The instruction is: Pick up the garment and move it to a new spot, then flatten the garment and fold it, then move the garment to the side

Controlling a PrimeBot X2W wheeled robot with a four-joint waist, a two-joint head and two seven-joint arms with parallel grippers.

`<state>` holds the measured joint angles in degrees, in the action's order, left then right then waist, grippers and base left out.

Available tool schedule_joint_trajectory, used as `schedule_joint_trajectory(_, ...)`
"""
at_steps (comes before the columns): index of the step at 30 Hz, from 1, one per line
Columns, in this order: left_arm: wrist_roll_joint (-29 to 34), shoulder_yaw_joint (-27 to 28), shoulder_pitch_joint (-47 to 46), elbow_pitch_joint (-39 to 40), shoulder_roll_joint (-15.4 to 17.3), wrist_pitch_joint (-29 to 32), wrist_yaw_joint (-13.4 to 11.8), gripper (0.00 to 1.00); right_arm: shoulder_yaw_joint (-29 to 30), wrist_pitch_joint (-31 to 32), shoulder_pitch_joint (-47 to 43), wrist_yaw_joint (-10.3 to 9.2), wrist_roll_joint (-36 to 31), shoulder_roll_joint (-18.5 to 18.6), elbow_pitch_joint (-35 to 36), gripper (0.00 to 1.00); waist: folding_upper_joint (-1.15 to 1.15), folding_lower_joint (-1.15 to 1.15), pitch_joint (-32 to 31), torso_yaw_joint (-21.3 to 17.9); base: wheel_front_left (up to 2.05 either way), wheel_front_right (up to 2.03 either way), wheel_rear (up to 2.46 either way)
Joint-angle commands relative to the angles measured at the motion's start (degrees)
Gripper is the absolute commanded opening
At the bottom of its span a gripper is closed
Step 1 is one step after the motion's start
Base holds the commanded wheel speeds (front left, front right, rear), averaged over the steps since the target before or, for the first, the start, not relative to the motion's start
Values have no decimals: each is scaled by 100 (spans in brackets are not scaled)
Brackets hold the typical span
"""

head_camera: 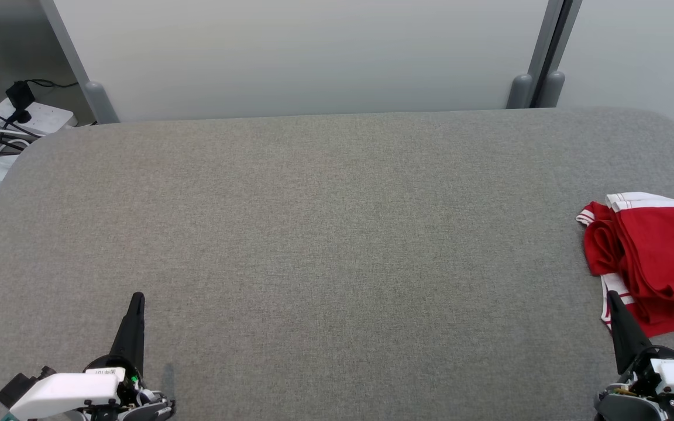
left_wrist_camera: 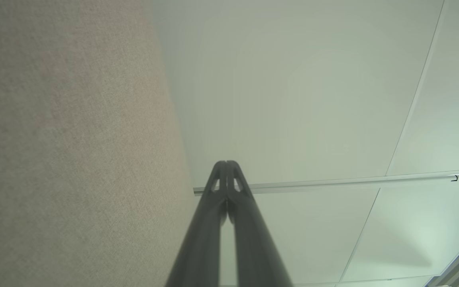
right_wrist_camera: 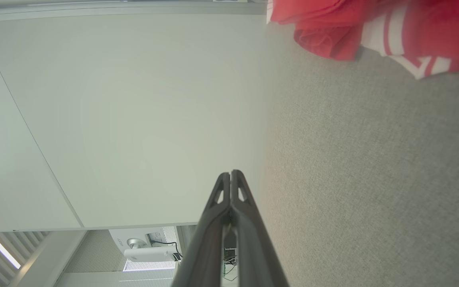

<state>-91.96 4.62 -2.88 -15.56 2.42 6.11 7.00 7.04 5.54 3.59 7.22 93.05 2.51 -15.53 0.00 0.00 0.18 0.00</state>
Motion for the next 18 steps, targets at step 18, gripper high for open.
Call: schedule_joint_trajectory(18,-21,189,-331,152,45,37,48,0,-86,67,256,26,-60,64,152,0,0,0,0,0,0,0,0)
